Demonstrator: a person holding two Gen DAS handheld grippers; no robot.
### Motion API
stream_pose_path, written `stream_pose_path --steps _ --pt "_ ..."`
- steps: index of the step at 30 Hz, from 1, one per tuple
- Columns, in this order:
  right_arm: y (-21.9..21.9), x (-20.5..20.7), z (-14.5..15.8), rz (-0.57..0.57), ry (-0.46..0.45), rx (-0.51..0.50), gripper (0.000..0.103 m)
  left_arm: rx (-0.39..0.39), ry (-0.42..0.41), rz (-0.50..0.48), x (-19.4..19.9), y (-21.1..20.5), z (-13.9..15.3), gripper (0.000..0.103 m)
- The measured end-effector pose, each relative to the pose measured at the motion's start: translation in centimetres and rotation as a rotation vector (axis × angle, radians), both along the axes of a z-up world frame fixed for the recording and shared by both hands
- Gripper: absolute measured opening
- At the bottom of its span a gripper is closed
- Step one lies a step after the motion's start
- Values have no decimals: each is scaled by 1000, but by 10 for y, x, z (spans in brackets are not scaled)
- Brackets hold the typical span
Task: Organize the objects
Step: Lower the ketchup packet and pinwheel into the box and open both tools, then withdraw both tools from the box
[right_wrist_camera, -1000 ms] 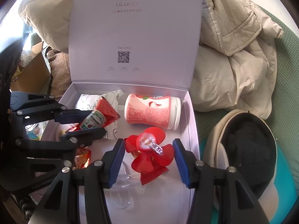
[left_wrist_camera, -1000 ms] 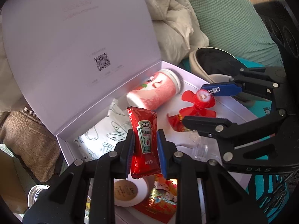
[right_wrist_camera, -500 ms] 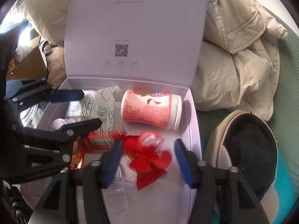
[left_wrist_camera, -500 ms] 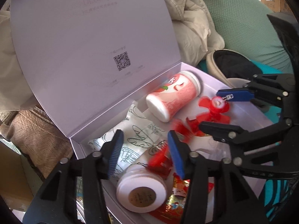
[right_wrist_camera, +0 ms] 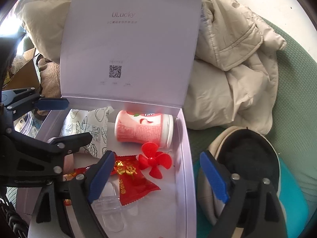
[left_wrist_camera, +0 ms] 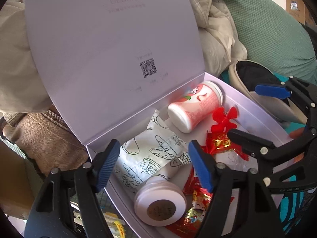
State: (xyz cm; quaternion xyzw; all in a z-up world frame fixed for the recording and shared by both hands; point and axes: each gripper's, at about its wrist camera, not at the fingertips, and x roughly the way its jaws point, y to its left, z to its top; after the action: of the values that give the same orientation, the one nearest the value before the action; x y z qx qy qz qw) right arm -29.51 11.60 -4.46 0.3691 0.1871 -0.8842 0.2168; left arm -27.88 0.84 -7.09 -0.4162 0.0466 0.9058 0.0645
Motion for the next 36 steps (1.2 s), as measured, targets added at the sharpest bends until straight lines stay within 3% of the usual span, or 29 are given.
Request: stream_pose_path --steps 4,8,16,22,28,36 --pt "1 -1 -3 -11 -6 10 89 -14 -1 18 2 -1 1 74" --pt "7 0 0 -25 -4 -13 103 0 -5 46 2 -7 -1 81" --pt "8 12 15 -40 52 -36 103 14 -36 98 8 -19 2 92" --pt "4 21 22 -46 48 -36 103 -42 18 119 20 -15 17 92" --pt "8 35 40 -39 42 -63 103 43 0 133 33 -27 30 92" --pt "15 56 64 -35 41 -93 103 36 37 167 63 -25 56 92"
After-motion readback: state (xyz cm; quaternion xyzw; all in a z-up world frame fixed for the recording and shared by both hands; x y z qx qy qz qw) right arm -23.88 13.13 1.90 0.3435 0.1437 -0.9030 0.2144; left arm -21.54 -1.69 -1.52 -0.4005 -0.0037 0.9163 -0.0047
